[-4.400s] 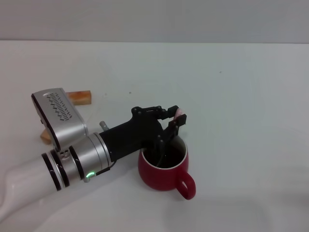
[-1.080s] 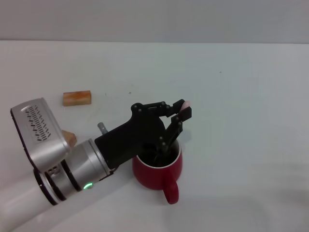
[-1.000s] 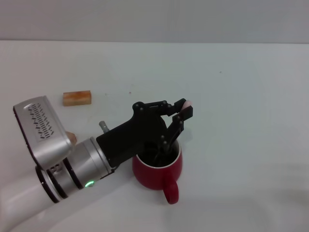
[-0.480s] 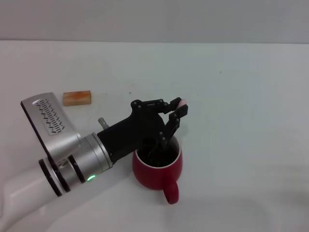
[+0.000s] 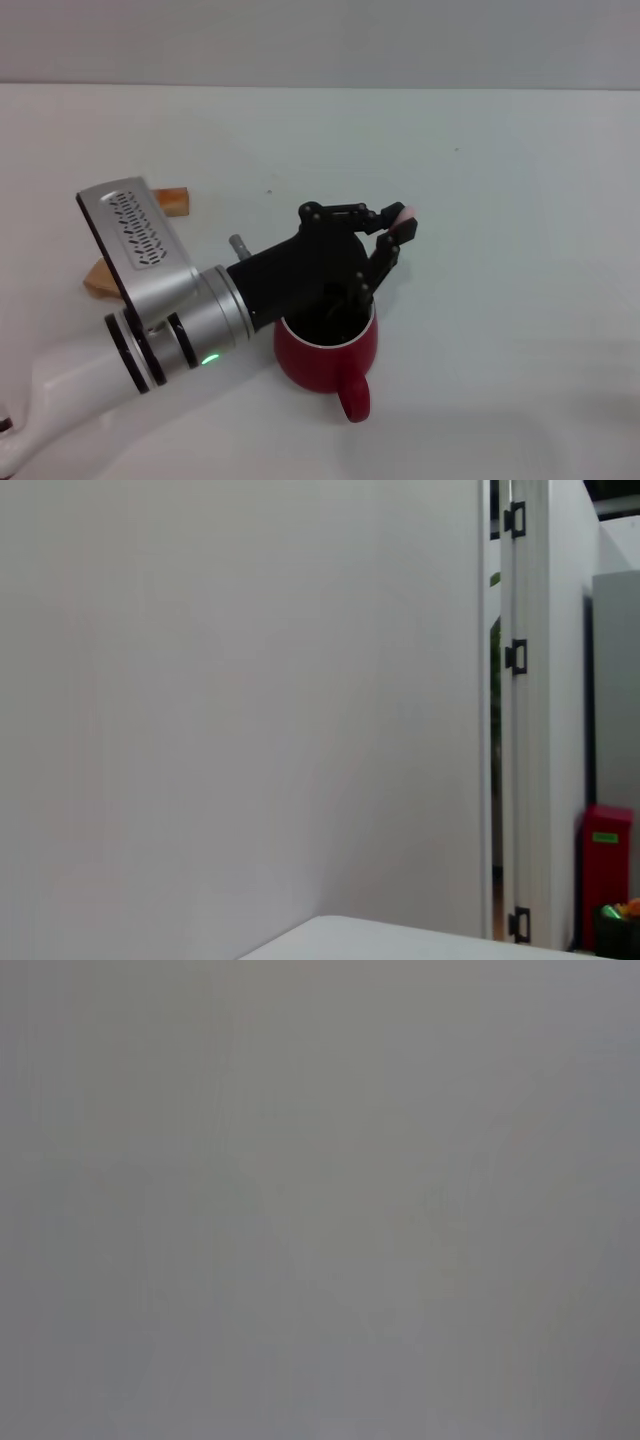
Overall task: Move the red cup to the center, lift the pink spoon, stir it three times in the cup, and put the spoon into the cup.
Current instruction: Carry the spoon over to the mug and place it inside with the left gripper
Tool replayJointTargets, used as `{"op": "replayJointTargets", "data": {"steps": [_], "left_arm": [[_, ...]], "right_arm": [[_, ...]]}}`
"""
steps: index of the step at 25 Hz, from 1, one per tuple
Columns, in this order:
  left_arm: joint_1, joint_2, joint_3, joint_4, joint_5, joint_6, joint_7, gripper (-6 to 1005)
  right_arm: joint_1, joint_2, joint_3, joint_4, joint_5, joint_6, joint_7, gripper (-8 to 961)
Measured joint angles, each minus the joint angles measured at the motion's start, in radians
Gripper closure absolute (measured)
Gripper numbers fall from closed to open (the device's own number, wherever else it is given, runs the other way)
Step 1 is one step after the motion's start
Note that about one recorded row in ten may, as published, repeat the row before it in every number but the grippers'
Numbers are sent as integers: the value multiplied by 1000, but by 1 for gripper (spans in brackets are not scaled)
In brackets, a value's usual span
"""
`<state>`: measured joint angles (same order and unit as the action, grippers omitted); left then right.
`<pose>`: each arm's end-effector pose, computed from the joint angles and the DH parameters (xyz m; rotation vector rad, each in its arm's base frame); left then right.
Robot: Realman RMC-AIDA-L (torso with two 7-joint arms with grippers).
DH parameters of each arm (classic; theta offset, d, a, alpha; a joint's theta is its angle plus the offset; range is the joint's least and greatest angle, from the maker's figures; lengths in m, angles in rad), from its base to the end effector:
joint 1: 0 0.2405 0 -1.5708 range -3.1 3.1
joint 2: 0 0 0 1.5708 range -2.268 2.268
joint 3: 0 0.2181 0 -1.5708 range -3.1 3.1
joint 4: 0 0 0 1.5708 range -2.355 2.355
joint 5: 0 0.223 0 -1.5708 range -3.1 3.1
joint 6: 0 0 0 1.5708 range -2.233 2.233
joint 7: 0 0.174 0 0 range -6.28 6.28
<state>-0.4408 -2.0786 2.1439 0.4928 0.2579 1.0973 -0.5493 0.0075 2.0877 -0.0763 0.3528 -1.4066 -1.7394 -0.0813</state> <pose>-0.1573 0.3060 -0.1199 -2.4680 -0.2410 -1.0076 0.3285 0.1681 -0.0084 -1.3370 0.5237 0.6670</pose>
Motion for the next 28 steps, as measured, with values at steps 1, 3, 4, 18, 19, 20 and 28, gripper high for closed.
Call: {"op": "replayJointTargets", "data": {"steps": [1, 3, 4, 18, 19, 20, 28], "left_arm": [[-2, 0, 14, 2, -11, 0, 0, 844], [-4, 0, 39, 4, -36, 1, 0, 844], [-3, 0, 50, 5, -46, 2, 0, 843], [123, 10, 55, 65, -68, 56, 25, 840], [132, 11, 55, 69, -68, 60, 28, 840], [146, 12, 54, 75, -68, 65, 32, 840], [241, 16, 19, 103, -66, 97, 73, 838]], "right_arm": [[0, 0, 0, 0, 0, 0, 0, 627], [0, 0, 0, 0, 0, 0, 0, 627], [0, 0, 0, 0, 0, 0, 0, 627], [3, 0, -2, 0, 0, 6, 0, 626], [3, 0, -2, 0, 0, 7, 0, 626], [3, 0, -2, 0, 0, 7, 0, 626], [5, 0, -10, 0, 0, 6, 0, 626]]}}
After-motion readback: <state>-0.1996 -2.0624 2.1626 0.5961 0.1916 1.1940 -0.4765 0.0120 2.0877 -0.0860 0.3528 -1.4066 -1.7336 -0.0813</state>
